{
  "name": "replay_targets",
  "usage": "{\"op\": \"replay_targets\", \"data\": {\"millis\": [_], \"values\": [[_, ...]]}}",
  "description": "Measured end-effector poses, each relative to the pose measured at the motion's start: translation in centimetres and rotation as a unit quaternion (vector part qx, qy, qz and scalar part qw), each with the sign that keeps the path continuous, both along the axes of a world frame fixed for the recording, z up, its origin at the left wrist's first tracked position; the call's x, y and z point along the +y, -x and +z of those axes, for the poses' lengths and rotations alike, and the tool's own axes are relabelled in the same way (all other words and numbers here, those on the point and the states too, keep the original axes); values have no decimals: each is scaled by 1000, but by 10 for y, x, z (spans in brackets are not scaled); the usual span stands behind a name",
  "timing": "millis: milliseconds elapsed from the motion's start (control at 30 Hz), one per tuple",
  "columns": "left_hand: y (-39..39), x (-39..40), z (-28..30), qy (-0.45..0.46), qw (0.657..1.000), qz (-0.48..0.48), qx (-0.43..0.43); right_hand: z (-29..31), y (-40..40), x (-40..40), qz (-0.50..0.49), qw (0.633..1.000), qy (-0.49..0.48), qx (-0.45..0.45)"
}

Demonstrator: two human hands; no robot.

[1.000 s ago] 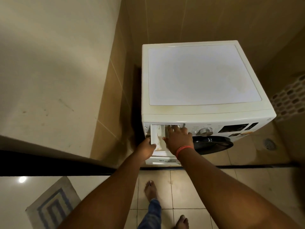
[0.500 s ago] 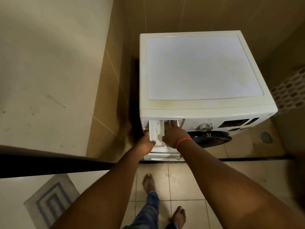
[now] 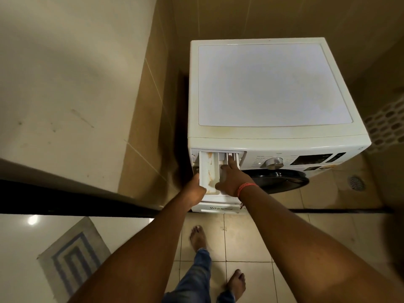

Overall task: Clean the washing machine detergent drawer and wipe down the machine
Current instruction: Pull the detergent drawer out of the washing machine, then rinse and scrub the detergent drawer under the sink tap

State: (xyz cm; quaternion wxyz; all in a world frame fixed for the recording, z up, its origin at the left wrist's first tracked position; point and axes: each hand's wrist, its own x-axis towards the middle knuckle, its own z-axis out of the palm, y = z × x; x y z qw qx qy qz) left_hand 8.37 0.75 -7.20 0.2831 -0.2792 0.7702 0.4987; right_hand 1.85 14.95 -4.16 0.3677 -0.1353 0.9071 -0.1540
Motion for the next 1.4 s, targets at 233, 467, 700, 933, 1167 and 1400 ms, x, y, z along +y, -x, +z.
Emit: {"op": "replay_targets", "data": {"millis": [233, 467, 700, 933, 1167, 1400], "values": [[-35, 12, 6, 10, 1000, -2, 21, -7, -38, 13, -14, 1000, 9, 20], [-76, 30, 14, 22, 1000, 5, 22, -12, -82, 40, -4, 997, 56, 55], [-109, 46, 33, 42, 998, 30, 41, 0, -120, 76, -62, 968, 201, 136], [-101, 69, 69, 41, 997, 13, 61, 22, -124, 124, -363, 876, 318, -6], [-48, 117, 100, 8, 991, -90, 101, 56, -107, 180, -448, 807, 385, 0], [24, 190, 121, 15, 957, -263, 118, 81, -102, 241, -583, 695, 416, 56]]}}
